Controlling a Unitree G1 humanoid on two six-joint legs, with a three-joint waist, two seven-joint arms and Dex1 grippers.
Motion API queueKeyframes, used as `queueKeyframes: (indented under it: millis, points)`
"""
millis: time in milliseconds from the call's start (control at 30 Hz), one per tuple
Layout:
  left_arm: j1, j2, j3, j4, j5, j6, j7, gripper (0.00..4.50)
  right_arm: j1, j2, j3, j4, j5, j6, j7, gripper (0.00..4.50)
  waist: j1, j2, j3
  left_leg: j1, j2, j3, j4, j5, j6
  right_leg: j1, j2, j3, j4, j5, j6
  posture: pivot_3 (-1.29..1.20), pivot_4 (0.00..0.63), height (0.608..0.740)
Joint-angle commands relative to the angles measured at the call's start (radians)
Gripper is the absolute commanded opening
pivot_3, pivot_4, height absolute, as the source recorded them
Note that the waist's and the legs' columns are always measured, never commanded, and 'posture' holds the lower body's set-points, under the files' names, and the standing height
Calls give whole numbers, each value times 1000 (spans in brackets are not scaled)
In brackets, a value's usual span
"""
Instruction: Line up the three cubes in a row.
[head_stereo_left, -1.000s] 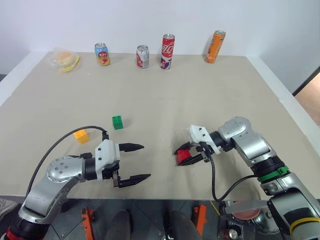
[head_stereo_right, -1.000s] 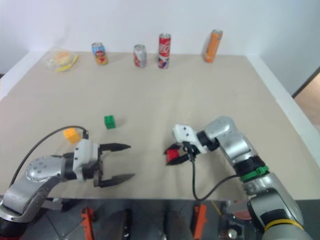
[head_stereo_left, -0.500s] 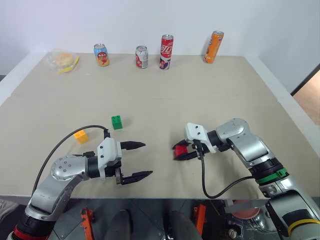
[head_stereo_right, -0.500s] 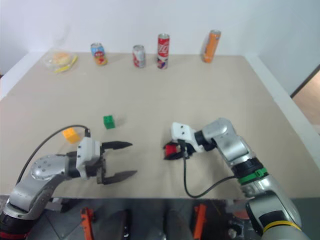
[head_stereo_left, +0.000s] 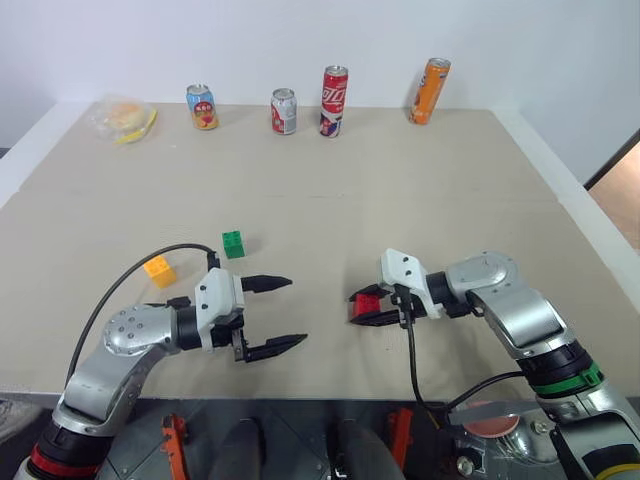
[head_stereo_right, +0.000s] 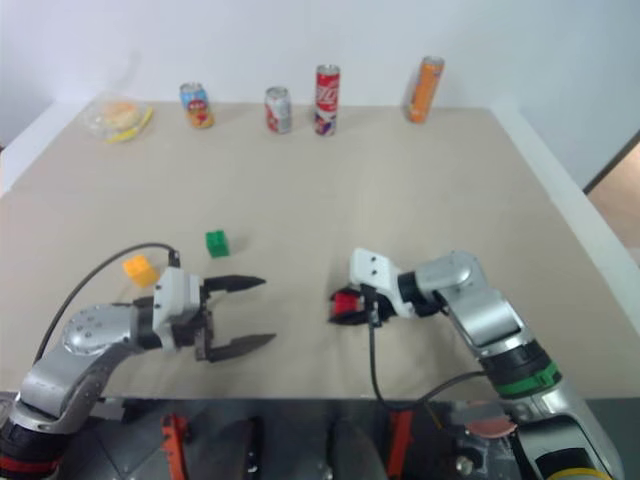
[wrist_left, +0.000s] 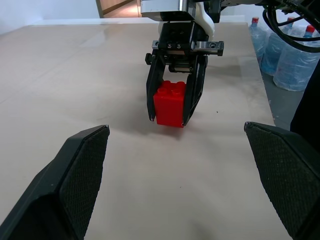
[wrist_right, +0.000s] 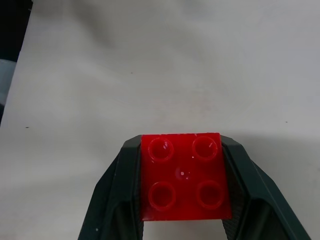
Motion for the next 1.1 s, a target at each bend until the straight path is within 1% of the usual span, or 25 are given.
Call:
queueKeyframes:
  millis: [33,267,700,733,933,1000,1033,1100]
  points:
    - [-24,-3,11,-2,-16,-7,-9,4500,-2,-13,-22,-32,17,-6,2,1294,0,0,0,0,0,0,0,0,0,0,0,0,0,0,0,0,150,740]
    - [-31,-6,8,-7,-17,9,1,4500,-21,5,9,49,-20,-62,-5,1294,0,0,0,0,0,0,0,0,0,0,0,1,0,0,0,0,150,740]
    - [7,-11,13,-49,-18,29,38,4500,-52,29,23,114,-33,-125,39,1294,-1,0,0,0,0,0,0,0,0,0,1,1,0,1,1,0,150,740]
    - [9,-11,14,-53,-18,31,41,4500,-54,29,23,115,-30,-128,47,2346,-1,0,0,0,0,0,0,0,0,0,1,1,0,1,1,0,150,740]
    - [18,-12,16,-68,-23,39,62,4500,-62,28,12,116,-10,-134,87,4432,0,0,0,0,0,0,0,0,0,0,1,1,0,1,1,0,150,740]
    - [26,-23,27,-75,-33,48,86,4500,-68,24,-5,94,17,-117,104,4474,0,0,0,0,0,0,0,0,0,0,1,1,0,1,1,0,150,740]
    - [25,-51,46,-78,-47,66,138,4500,-74,21,-27,77,47,-100,113,4474,0,0,0,0,0,0,0,0,0,0,1,1,0,1,1,0,150,740]
    - [-4,-137,96,-80,-42,94,304,4500,-102,35,-101,36,155,-18,109,4474,0,0,0,0,0,0,0,0,0,0,0,1,0,1,1,0,150,740]
